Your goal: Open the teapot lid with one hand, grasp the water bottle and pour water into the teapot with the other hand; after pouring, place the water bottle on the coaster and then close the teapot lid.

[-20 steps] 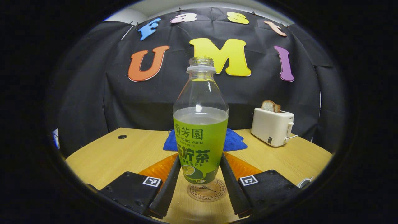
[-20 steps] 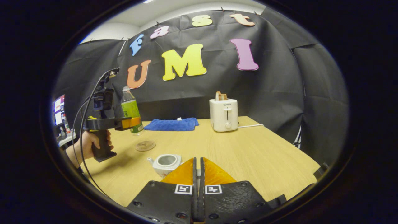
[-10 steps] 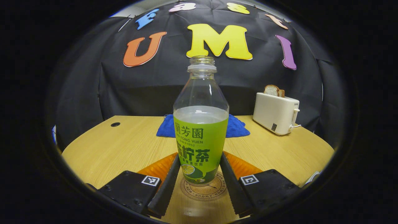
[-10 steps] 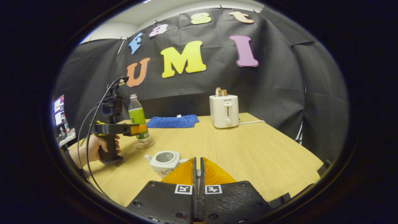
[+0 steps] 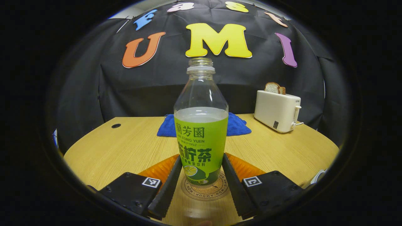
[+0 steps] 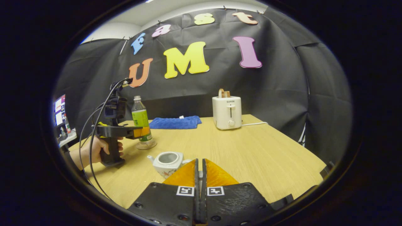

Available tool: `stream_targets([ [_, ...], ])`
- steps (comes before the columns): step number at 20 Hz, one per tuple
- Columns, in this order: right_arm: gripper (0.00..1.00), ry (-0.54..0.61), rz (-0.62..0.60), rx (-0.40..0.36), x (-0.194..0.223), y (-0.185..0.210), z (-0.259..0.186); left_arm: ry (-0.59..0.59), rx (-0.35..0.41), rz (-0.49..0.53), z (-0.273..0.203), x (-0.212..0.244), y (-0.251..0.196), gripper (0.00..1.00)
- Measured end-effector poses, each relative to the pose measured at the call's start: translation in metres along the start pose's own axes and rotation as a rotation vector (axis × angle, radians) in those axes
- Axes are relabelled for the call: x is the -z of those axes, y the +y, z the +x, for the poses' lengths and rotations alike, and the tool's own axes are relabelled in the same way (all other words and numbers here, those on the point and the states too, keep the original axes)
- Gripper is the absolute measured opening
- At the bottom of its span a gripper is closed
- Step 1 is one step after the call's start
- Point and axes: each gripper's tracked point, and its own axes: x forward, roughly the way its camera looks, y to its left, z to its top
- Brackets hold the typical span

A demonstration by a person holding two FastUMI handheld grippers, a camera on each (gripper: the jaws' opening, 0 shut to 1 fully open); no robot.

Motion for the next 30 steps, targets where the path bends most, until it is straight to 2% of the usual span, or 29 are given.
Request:
stream_targets([
  [3, 0.00, 0.000, -0.002, -0.001, -0.001, 0.002, 0.000, 0.016, 0.012, 0.004, 0.000, 0.003, -0.004, 0.87],
  [6, 0.00, -0.005, -0.007, -0.008, -0.002, 0.005, 0.001, 0.020, 0.013, 0.006, -0.003, 0.003, -0.004, 1.00],
  [12, 0.00, -0.029, -0.027, -0.024, -0.016, 0.014, 0.005, 0.009, -0.015, 0.019, -0.034, 0.002, 0.008, 1.00],
  [20, 0.00, -0.102, -0.121, -0.120, -0.048, 0.057, 0.035, -0.017, -0.066, 0.006, -0.110, 0.008, 0.036, 1.00],
  [26, 0.00, -0.079, -0.151, -0.169, -0.039, 0.077, 0.061, -0.117, -0.151, -0.015, -0.170, -0.013, 0.066, 1.00],
  [30, 0.00, -0.066, -0.164, -0.176, -0.029, 0.079, 0.066, -0.158, -0.181, -0.023, -0.190, -0.022, 0.074, 1.00],
])
